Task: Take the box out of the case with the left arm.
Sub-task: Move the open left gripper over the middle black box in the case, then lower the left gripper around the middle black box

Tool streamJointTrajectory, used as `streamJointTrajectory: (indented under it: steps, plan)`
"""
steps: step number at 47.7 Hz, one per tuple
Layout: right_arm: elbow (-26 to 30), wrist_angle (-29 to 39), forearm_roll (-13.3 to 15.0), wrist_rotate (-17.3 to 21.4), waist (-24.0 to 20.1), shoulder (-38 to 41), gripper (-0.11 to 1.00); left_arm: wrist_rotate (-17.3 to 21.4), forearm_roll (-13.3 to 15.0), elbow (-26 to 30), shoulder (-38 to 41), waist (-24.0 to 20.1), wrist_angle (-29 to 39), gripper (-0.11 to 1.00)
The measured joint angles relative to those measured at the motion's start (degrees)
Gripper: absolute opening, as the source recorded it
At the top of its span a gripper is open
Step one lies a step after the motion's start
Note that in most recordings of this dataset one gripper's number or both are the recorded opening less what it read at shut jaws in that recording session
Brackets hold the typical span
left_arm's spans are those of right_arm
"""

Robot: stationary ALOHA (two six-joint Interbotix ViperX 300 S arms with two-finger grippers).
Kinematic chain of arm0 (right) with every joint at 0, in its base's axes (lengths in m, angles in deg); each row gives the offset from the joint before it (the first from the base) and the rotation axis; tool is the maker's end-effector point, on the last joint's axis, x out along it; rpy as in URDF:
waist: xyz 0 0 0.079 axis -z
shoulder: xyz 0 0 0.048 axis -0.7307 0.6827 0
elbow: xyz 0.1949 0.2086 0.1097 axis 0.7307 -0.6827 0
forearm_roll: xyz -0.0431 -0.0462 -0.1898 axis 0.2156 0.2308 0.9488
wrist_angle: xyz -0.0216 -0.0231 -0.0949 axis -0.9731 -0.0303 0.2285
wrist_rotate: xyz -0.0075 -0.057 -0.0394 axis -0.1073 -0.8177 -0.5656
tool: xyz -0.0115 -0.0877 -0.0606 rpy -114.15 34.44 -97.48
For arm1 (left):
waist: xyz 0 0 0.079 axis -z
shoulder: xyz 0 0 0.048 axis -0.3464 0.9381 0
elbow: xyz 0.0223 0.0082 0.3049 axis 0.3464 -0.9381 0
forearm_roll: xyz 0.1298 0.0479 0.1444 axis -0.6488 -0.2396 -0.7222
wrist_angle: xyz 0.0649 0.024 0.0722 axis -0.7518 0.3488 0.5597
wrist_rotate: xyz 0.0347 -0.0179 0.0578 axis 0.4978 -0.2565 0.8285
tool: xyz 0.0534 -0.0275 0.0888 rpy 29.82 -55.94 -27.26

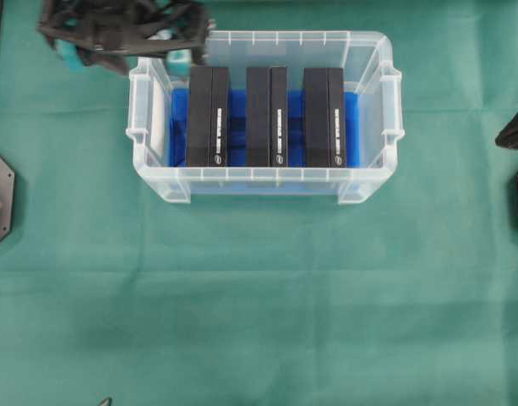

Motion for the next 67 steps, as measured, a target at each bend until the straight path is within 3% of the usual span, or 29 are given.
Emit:
streamJointTrajectory:
  steps: [35, 67]
  plan:
    - [0.0, 0.0, 0.4, -0.1, 0.0, -0.1, 0.00, -0.2, 2.0, 20.4, 18.1, 3.7, -0.5, 0.94]
    - [0.0, -0.1, 1.4, 0.0, 0.0, -0.1, 0.00, -0.3, 2.7, 21.9, 20.3, 4.0, -0.4, 0.94]
